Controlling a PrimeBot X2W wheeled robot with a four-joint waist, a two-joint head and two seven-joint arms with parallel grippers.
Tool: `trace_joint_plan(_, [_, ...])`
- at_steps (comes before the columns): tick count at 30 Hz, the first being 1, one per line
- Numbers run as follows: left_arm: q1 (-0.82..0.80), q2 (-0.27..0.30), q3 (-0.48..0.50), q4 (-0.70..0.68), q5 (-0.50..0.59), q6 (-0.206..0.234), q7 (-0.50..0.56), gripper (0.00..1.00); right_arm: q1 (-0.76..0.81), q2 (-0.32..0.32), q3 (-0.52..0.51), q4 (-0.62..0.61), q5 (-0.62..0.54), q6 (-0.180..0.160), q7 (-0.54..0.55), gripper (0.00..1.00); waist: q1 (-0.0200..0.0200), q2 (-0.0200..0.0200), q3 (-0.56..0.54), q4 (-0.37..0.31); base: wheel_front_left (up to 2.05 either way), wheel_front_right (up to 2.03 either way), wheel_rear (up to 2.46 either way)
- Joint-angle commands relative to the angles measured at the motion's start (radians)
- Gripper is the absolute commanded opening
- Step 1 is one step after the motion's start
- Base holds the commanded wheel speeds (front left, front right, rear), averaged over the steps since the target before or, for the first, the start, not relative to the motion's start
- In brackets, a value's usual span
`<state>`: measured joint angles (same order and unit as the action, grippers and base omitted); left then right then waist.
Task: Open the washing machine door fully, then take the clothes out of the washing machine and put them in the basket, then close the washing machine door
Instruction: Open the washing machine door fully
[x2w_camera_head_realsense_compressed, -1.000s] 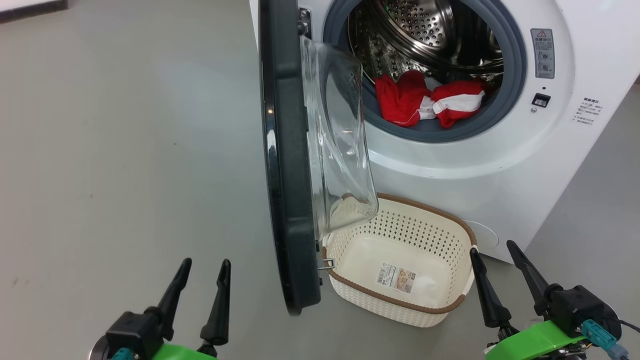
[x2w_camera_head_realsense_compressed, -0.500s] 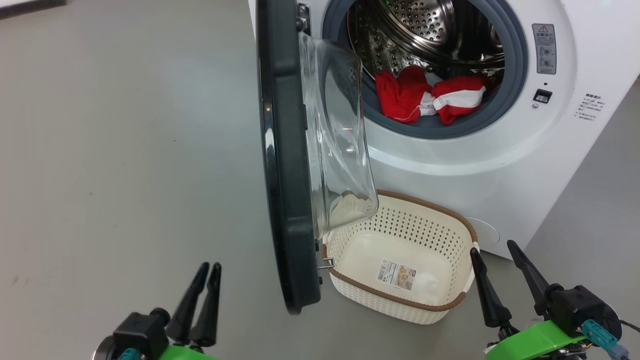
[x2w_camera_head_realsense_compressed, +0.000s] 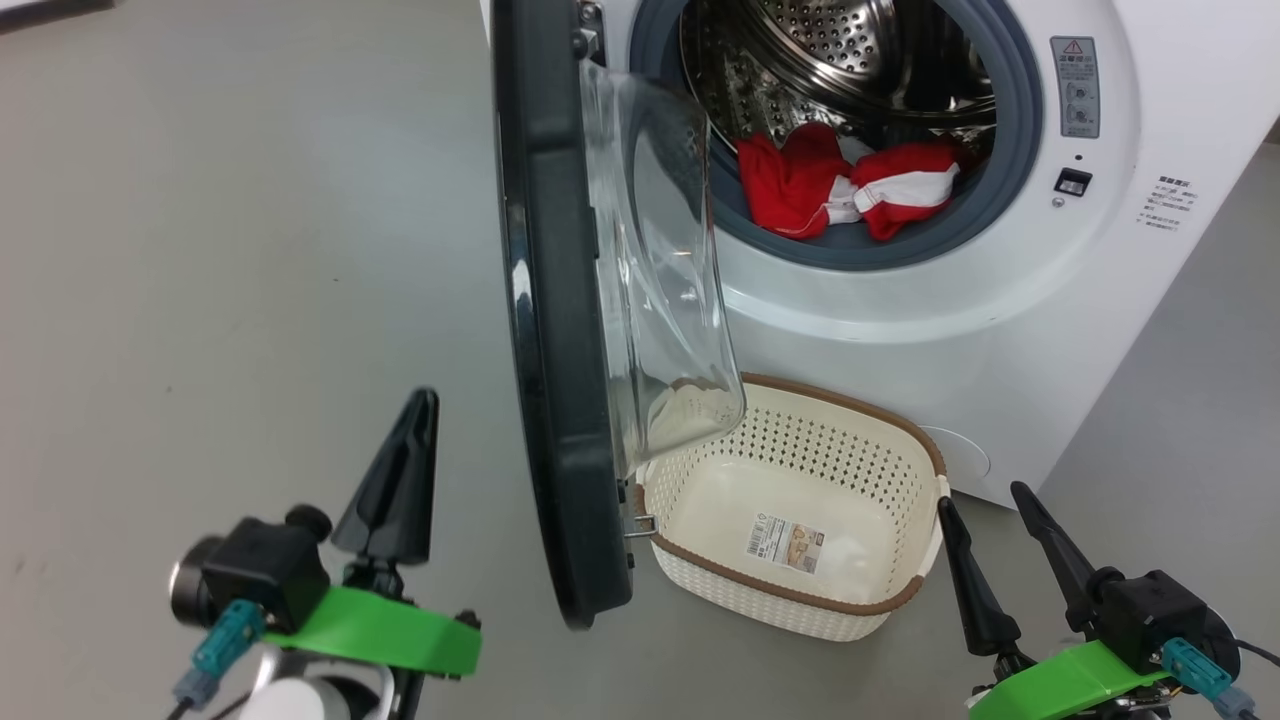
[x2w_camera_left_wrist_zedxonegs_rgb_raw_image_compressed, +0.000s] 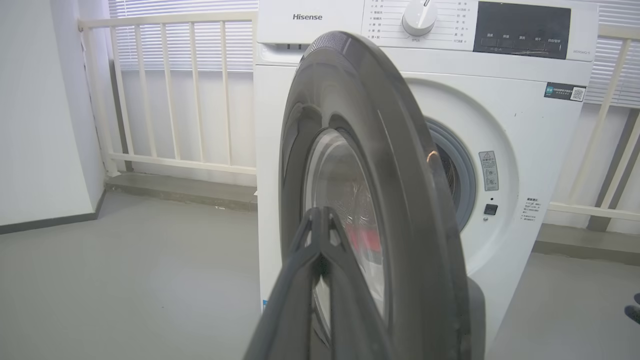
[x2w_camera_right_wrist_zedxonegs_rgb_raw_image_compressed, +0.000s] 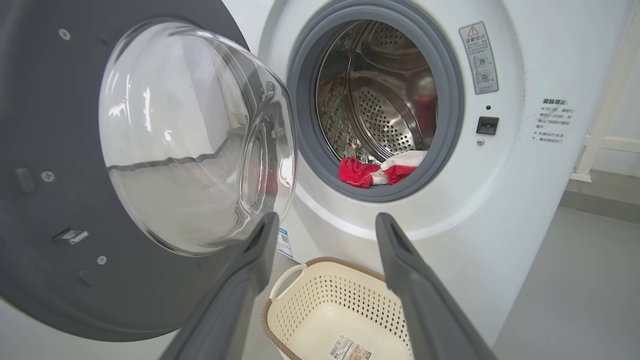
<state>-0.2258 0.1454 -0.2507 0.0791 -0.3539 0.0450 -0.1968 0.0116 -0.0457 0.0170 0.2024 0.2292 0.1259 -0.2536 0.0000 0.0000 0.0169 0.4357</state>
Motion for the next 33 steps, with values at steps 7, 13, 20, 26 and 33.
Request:
trace_joint_plan(7, [-0.107,0.000,0.025,-0.169,0.027,0.031,-0.014,0.00,-0.035,-0.005,0.032,-0.021,0.009,0.005,0.003,1.00,0.0000,0.0000,0.008,-0.020,0.00,0.00,0.00])
trace_joint_plan(13, [-0.111,-0.016,-0.011,-0.265,0.020,0.021,-0.002,0.00,-0.037,-0.005,0.040,-0.018,0.011,0.005,0.004,1.00,0.0000,0.0000,0.012,-0.027,0.00,0.00,0.00])
trace_joint_plan(20, [-0.088,-0.032,-0.098,-0.292,-0.006,-0.013,0.067,0.00,-0.045,-0.005,0.026,-0.022,0.013,0.005,0.004,1.00,0.0000,0.0000,0.014,-0.032,0.00,0.00,0.00])
trace_joint_plan(26, [-0.067,-0.045,-0.164,-0.231,-0.028,-0.031,0.122,0.00,-0.050,-0.005,0.028,-0.020,0.015,0.005,0.003,1.00,0.0000,0.0000,0.023,-0.038,0.00,0.00,0.00])
trace_joint_plan(33, [-0.051,-0.053,-0.209,-0.118,-0.047,-0.033,0.177,0.00,-0.051,-0.005,0.039,-0.013,0.017,0.005,0.003,1.00,0.0000,0.0000,0.023,-0.051,0.00,0.00,0.00])
